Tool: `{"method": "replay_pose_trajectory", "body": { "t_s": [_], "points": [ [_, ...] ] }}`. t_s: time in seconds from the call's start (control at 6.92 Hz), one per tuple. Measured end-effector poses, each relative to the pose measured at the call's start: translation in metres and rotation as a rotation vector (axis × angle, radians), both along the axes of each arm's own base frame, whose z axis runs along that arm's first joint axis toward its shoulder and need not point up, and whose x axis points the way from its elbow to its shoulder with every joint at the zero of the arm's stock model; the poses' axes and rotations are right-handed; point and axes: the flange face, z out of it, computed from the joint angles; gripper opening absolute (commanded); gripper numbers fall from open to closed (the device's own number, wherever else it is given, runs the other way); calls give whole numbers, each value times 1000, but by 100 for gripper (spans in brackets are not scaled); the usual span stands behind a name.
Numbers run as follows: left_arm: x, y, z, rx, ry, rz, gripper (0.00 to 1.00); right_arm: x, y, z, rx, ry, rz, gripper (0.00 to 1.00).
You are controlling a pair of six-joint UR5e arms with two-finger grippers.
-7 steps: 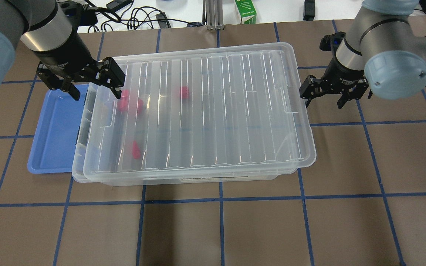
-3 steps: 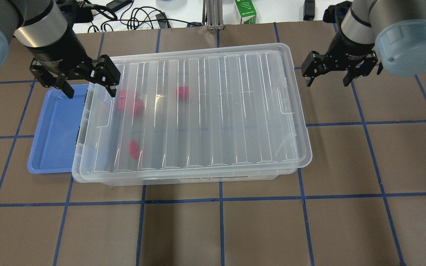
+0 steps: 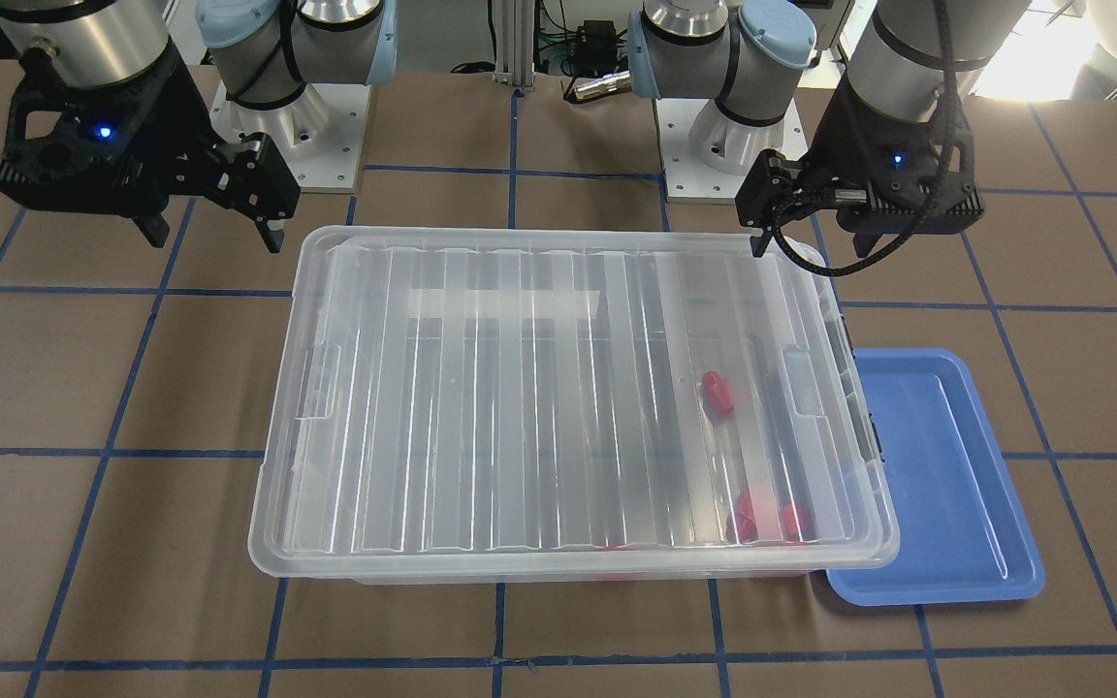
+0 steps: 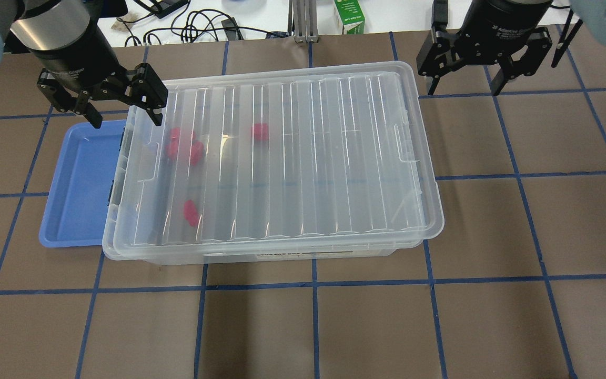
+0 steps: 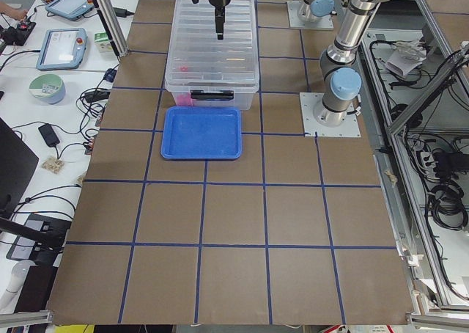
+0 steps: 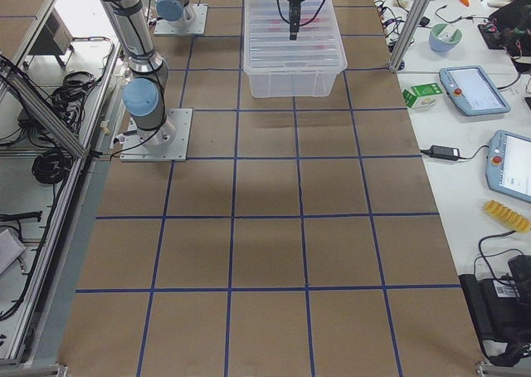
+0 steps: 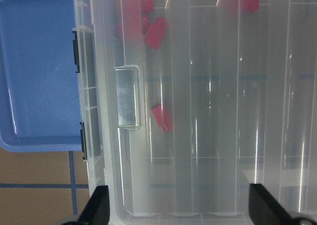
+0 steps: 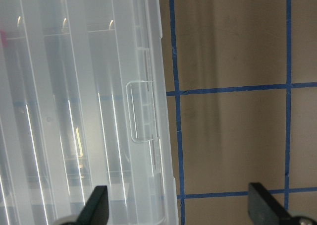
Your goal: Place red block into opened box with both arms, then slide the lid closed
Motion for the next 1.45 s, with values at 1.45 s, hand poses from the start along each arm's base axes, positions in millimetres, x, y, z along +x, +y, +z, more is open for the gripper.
{"method": "replay_pose_trajectory", "body": {
  "t_s": [1.45],
  "points": [
    [-5, 3, -3, 18, -3, -12, 100, 12, 2, -4, 22, 10, 11, 100]
  ]
}}
